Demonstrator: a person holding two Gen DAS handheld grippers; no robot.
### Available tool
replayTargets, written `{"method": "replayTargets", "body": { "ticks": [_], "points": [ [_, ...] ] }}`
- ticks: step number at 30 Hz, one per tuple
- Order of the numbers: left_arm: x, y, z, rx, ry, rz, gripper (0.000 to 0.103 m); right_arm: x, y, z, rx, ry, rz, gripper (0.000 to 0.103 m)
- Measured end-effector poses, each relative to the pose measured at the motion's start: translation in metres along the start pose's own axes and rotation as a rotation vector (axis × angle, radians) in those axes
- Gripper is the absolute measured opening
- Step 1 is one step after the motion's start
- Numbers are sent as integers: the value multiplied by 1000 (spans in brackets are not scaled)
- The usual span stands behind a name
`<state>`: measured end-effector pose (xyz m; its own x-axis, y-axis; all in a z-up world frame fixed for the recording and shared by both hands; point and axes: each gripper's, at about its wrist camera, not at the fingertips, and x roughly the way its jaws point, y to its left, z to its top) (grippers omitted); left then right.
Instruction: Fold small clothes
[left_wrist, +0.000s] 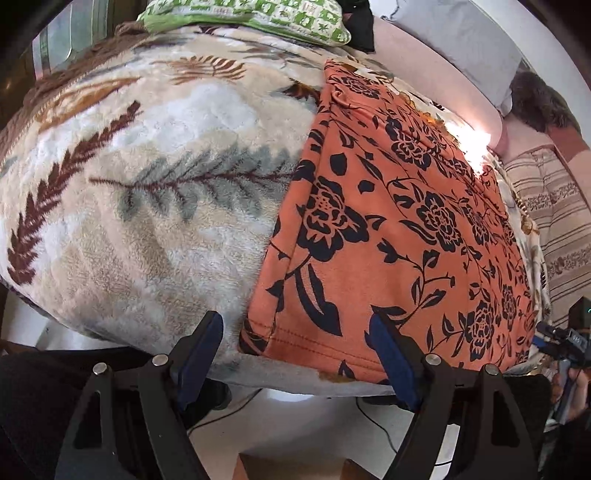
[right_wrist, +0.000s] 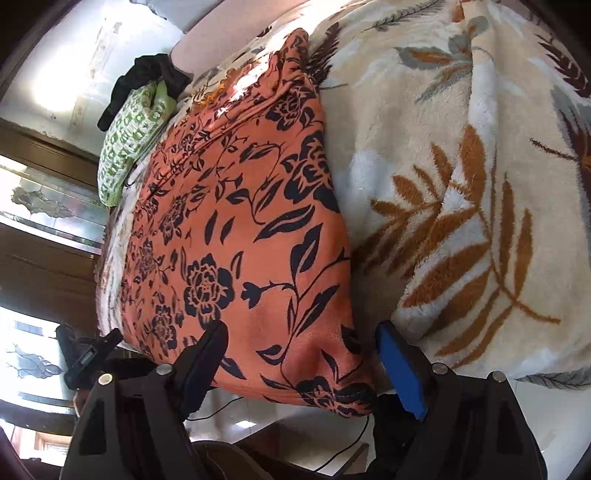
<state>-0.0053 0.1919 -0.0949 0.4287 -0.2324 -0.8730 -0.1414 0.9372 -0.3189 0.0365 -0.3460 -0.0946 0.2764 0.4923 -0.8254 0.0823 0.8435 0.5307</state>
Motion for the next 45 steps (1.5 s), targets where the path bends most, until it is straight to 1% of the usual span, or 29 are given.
{"method": "replayTargets", "body": {
  "ticks": [2, 3, 4, 5, 11, 12, 13, 14, 15, 16, 17, 18, 19, 21, 23, 24, 25, 27, 28, 29, 30, 31, 32, 34, 35, 37, 40, 42, 45],
  "points": [
    [1, 7, 0, -36, 3, -18, 70, 1, 3, -3, -17, 0, 25, 81],
    [2, 9, -1, -45, 9, -22, 56, 0, 6, -4, -27, 0, 30, 80],
    [4, 10, -1, -52, 20, -19, 48, 0, 9, -6, -33, 0, 39, 75],
    [6, 11, -1, -56, 26, -9, 47, 1, 12, -7, -39, 2, 45, 73],
    [8, 10, 2, -61, 18, -11, 52, 7, 10, -10, -19, 17, 34, 73],
    [10, 9, 1, -51, 20, -3, 52, 9, 11, -10, -25, 23, 34, 73],
    [12, 8, 1, -35, 21, 8, 48, 10, 12, -11, -32, 28, 34, 73],
    [13, 7, 0, -25, 25, 42, 39, 11, 12, -11, -34, 31, 33, 73],
    [13, 7, 0, -22, 28, 79, 19, 11, 12, -10, -31, 33, 35, 73],
    [11, 9, 1, -36, 36, 48, 13, 11, 11, -10, -27, 36, 38, 63],
    [7, 11, 2, -58, 38, 24, 13, 10, 10, -10, -23, 43, 38, 38],
    [3, 10, 2, -62, 28, 24, 12, 8, 8, -11, -17, 49, 36, 23],
    [-2, 8, 3, -49, 12, 25, 12, 5, 8, -12, -12, 52, 39, 15],
    [-2, 3, 4, -19, 17, 18, 13, 1, 6, -14, -11, 48, 40, 15],
    [8, 1, 4, -2, 54, 53, 14, 3, -2, -14, 16, 56, 25, 15],
    [11, 2, 4, -8, 54, 66, 18, 7, -4, -14, 23, 78, 16, 15],
    [12, 3, 5, -19, 52, 53, 27, 11, -5, -15, 24, 92, 10, 16],
    [13, 1, 5, -26, 55, 21, 37, 12, -4, -15, 11, 94, -2, 18],
    [14, -2, 5, -11, 57, 35, 34, 12, -5, -14, 8, 98, 0, 18],
    [15, -7, 6, 16, 61, 54, 24, 12, -6, -14, 11, 103, 7, 18],
    [15, -10, 8, 36, 68, 42, 10, 12, -6, -14, 8, 112, 19, 18],
    [13, -12, 10, 30, 68, 14, 10, 12, -6, -14, 2, 126, 41, 16],
    [9, -14, 14, 29, 61, -5, 10, 10, -5, -14, 1, 124, 73, 8],
    [-1, -17, 23, 28, 47, -46, 10, 1, -4, -10, 22, 106, 163, 6],
    [-8, -18, 30, 19, 33, -83, 10, -4, -5, -6, 40, 93, 208, 6],
    [-24, -22, 48, 14, -6, -143, 10, -14, -7, 6, 77, 49, 309, 6],
    [-45, -36, 94, 24, -76, -208, 10, -24, 3, 33, 85, -17, 424, 6],
    [-55, -45, 129, 37, -115, -234, 10, -31, 14, 60, 79, -66, 486, 6],
    [-58, -63, 200, 59, -189, -257, 10, -44, 29, 124, 60, -175, 551, 6]
  ]
}}
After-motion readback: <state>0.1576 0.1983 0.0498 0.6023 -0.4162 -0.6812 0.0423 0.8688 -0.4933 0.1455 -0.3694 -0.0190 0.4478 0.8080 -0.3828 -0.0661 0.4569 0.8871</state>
